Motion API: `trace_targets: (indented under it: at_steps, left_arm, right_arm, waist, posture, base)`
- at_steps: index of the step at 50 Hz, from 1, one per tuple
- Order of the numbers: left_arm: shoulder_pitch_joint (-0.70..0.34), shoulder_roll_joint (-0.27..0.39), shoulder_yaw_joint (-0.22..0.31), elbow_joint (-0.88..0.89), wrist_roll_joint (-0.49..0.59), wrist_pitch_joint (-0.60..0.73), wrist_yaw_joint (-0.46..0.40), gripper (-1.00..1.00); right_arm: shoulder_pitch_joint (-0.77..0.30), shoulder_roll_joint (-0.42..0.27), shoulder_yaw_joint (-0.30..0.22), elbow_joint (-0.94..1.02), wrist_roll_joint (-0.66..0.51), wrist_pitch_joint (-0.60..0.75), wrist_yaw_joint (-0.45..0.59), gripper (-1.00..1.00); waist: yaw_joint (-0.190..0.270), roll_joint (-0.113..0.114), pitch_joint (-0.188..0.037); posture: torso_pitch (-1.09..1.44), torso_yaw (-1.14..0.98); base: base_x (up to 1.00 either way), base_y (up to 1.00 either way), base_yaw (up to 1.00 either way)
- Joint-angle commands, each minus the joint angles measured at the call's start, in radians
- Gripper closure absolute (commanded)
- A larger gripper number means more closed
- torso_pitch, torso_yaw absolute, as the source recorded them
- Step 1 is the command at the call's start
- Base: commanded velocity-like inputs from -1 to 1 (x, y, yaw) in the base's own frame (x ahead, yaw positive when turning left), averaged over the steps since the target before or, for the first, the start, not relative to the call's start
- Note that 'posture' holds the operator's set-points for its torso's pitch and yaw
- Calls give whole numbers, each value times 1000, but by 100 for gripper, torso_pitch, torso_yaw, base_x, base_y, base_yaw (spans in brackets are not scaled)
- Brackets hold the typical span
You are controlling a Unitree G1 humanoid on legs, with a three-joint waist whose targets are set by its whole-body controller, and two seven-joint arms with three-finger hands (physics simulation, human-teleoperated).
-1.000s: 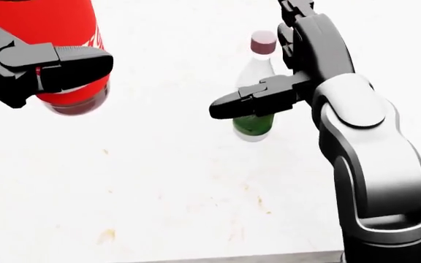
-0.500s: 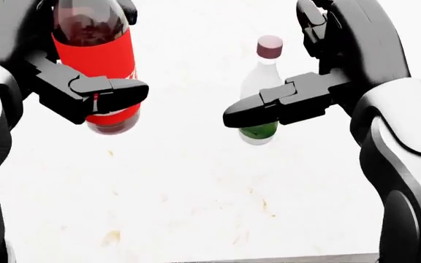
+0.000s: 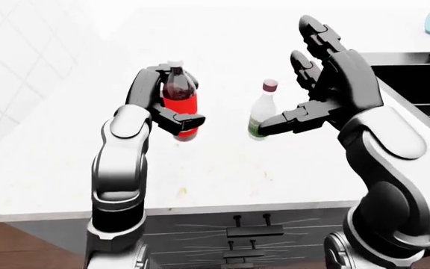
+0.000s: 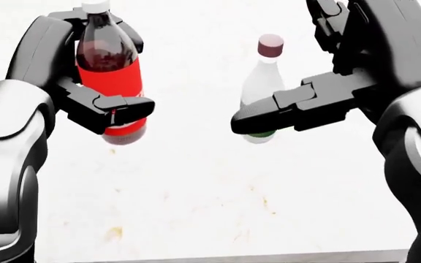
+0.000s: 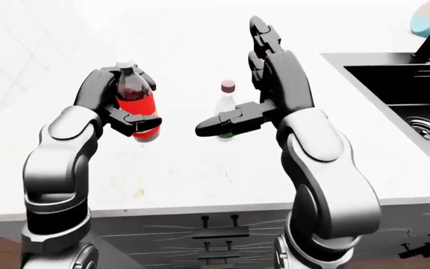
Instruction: Move the drinks to the dining counter.
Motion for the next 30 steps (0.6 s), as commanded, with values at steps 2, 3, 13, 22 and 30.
trace_targets:
  at_steps: [2,3,13,22,30]
  left_arm:
    - [-32,6,13,-21,0,-60,19,100]
    - [-28,5,11,-17,-1,-65,21,100]
    - [-4,9,17,34,-12,-113,44,100]
    - [29,3,19,77,-15,-171,62,87]
    - [47,-5,14,95,-18,-197,68,33]
  right_arm:
    - [-26,-10,-10,-22,10,-28,-12,-100]
    - [-28,-11,-12,-24,13,-25,-14,-100]
    - [-19,-17,-12,-24,36,-32,-33,-100]
    - [28,-10,3,-7,35,-83,-37,-100]
    - [39,-7,4,-1,31,-96,-32,-100]
  waist:
    - [0,1,-29]
    - [0,1,-29]
    - [-1,3,-33]
    - [-2,4,-35]
    - [-2,4,-37]
  posture:
    - [0,0]
    - [0,0]
    - [0,0]
    - [0,0]
    - [0,0]
  base:
    - [0,0,0]
    - [0,0,0]
    - [0,0,0]
    - [0,0,0]
    - [0,0,0]
